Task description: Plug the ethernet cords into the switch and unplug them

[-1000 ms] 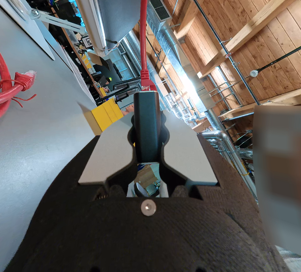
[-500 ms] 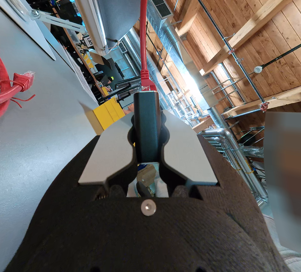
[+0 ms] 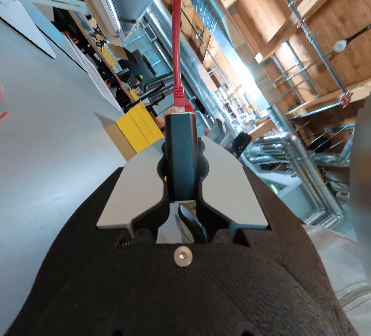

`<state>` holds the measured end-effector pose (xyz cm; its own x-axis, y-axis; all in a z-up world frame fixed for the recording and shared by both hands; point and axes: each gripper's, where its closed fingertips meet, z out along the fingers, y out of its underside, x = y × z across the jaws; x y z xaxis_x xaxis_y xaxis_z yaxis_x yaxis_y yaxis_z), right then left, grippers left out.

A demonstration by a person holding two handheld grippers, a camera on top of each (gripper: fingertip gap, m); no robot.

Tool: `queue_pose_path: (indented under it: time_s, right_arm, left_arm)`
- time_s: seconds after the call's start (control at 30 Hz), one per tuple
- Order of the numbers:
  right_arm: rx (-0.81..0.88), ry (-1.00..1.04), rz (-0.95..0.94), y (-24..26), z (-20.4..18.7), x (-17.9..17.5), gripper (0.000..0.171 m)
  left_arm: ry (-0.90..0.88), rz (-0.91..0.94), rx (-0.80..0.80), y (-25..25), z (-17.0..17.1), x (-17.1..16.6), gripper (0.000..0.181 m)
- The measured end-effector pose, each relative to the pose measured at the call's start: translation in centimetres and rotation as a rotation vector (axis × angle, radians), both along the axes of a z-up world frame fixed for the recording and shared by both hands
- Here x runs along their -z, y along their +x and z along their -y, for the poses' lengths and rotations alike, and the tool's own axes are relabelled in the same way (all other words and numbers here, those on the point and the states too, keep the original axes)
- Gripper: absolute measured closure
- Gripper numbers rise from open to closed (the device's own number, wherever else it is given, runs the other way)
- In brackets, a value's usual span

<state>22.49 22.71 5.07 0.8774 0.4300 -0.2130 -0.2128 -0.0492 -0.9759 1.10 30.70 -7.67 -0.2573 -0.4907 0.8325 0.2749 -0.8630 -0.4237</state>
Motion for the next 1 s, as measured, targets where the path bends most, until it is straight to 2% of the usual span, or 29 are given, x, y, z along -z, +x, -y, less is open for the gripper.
queue_pose_path:
  time_s: [0.13,0.2,0.3,0.43,0.6,0.7,0.87,1.0]
  right_arm:
    - [-0.209,-0.115,0.045,-10.0,-2.0,6.9,0.143]
    - [-0.27,-0.147,0.054,-13.0,-2.2,10.1,0.142]
    - [-0.404,-0.227,-0.084,-15.9,-1.8,12.6,0.138]
    - [-0.511,-0.236,-0.164,-16.5,-1.1,12.8,0.134]
    - [-0.574,-0.241,-0.205,-16.7,-0.4,13.1,0.145]
    - [-0.582,-0.233,-0.194,-16.8,-0.3,13.1,0.15]
    - [-0.586,-0.241,-0.203,-16.9,-0.5,13.3,0.137]
    - [-0.602,-0.21,-0.247,-16.8,-0.3,12.7,0.139]
  left_arm:
    - [0.136,-0.096,0.066,1.3,2.1,0.1,0.155]
    - [0.226,-0.161,0.115,2.1,3.5,0.4,0.155]
    - [0.341,-0.247,0.216,3.5,6.2,1.2,0.155]
    - [0.41,-0.297,0.342,5.1,9.4,2.3,0.155]
    - [0.431,-0.323,0.417,5.9,11.5,3.0,0.155]
    - [0.427,-0.329,0.418,6.0,11.6,3.1,0.155]
    - [0.388,-0.315,0.394,5.9,11.2,2.9,0.155]
    - [0.362,-0.294,0.365,5.8,10.8,2.5,0.155]
